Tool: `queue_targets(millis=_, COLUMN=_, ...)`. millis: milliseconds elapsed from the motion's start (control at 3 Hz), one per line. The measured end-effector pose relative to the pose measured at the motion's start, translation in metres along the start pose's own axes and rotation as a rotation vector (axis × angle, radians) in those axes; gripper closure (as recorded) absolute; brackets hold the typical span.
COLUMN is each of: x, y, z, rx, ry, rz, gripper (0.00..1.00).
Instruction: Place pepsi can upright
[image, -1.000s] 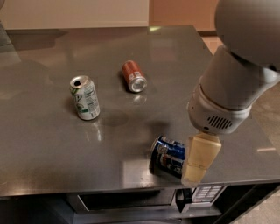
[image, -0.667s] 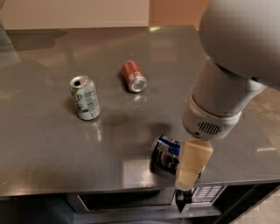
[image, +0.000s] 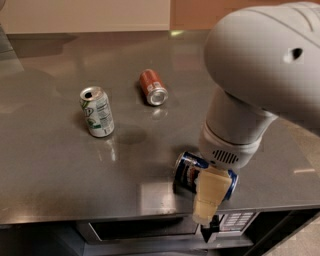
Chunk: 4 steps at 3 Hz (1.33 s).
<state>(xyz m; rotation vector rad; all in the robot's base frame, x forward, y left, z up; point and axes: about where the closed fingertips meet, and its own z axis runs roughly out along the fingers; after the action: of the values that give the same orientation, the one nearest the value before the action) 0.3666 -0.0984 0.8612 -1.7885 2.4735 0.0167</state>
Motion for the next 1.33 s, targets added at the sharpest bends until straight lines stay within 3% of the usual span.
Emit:
queue_targets(millis=333, x=0.001, y=0.0, z=0.01, rx=0.002, ry=0.027, rz=0.011, gripper=0.0)
queue_targets(millis=667, x=0.004, y=-0.003, z=0.017, rx=0.003, ry=0.049, rz=0.017, gripper=0.13)
queue_targets(millis=1333, x=0.009, y=-0.013, z=0.016, rx=0.015, ry=0.056, rz=0.013, gripper=0.59)
